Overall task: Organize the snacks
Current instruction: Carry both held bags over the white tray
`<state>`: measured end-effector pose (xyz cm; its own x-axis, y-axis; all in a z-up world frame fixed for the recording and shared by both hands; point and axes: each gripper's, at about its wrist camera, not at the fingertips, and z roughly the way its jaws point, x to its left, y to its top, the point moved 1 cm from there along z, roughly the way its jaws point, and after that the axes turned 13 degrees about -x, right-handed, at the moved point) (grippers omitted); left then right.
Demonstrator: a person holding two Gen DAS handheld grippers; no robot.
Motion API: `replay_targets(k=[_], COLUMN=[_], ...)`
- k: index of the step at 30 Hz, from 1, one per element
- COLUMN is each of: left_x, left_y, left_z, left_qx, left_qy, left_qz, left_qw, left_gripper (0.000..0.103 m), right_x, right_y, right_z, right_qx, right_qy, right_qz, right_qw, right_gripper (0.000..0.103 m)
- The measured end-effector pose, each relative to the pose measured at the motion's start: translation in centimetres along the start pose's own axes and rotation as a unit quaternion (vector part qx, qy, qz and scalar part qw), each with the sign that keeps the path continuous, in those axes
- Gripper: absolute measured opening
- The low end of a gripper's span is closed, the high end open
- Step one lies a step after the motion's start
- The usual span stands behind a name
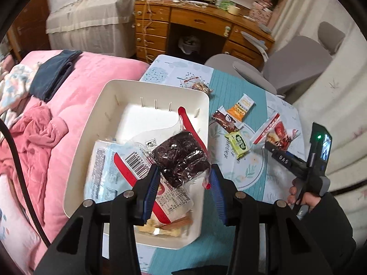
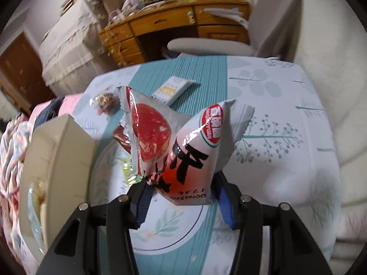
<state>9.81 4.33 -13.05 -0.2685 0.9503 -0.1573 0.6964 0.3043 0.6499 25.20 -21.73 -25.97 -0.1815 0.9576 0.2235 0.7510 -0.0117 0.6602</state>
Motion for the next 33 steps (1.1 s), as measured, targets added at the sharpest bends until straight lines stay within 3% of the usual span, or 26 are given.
replay_targets(k=[7,13,23,33], left_x=[3.2,5.8,8.5,9.6], left_y=[0.9,2.1,2.7,2.7], left_z=[-0.3,-0.6,-0.2,0.1], left_qx=[0.014,0.011,0.013,0.014], left_qy=[-0.052,-0.088,-0.125,-0.132], left_qz=[0.049,0.084,0.125,0.137], left_qw=[0.9973,0.9925,0.9842,0.9816], left_gripper=[0.042,0.043,0.043,0.043], right_x=[3.6,7.0,13.4,19.2], right_y=[-1.1,-1.6,-2.7,-4.1], right_z=[-4.3,-7.2,-11.5,-13.3], right_qx=[-0.029,-0.062,-0.101,-0.09], right_qy=[-0.038,-0.041,-0.007,0.043], right_qz=[0.043,0.079,0.106,0.087], right_qw=[0.998,0.994,0.989,0.991], right_gripper=[0.052,0.052,0.052,0.052])
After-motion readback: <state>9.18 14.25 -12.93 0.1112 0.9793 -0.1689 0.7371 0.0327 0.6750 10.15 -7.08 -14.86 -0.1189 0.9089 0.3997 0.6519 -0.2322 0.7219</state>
